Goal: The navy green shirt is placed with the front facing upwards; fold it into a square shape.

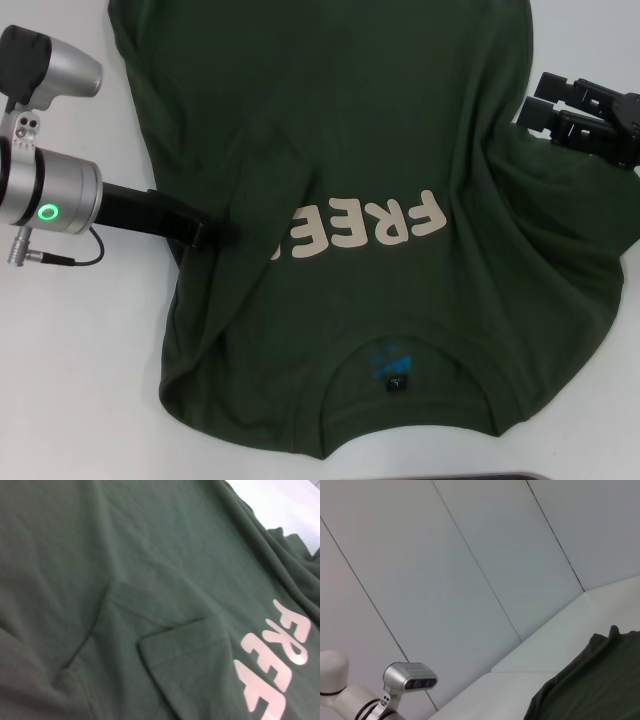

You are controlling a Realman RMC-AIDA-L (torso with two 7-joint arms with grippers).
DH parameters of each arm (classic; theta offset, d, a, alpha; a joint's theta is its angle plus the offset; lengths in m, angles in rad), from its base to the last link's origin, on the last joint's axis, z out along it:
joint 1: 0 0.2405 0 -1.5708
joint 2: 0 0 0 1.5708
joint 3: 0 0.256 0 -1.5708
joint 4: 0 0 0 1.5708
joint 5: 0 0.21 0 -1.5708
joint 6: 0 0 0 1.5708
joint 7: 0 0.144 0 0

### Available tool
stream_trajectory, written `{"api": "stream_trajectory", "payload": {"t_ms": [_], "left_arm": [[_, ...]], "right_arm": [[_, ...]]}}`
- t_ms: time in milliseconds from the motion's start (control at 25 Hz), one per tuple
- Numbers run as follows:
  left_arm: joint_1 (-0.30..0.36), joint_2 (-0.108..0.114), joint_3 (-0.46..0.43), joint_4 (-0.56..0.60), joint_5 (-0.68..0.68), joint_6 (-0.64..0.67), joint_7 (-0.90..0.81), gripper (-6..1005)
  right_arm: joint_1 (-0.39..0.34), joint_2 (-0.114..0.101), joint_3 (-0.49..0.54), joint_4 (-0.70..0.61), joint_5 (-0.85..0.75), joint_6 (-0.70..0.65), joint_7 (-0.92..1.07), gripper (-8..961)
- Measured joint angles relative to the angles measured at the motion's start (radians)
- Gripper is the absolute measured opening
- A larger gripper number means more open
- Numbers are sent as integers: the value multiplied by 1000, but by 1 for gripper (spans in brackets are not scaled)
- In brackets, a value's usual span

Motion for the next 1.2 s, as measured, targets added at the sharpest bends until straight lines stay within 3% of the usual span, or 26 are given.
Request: {"api": "stream_trajectory", "payload": {"t_ms": [880,1120,1200], "left_arm": [[-19,-48,7,48,1,108,9,116],[-4,-48,9,80,2,100,4,118],[8,-35,6,83,5,93,2,119]], "right_arm": [[0,0,0,0,0,0,-1,912],[-2,0,0,0,0,-2,-2,912],[-3,0,0,0,0,-2,-2,912]]}}
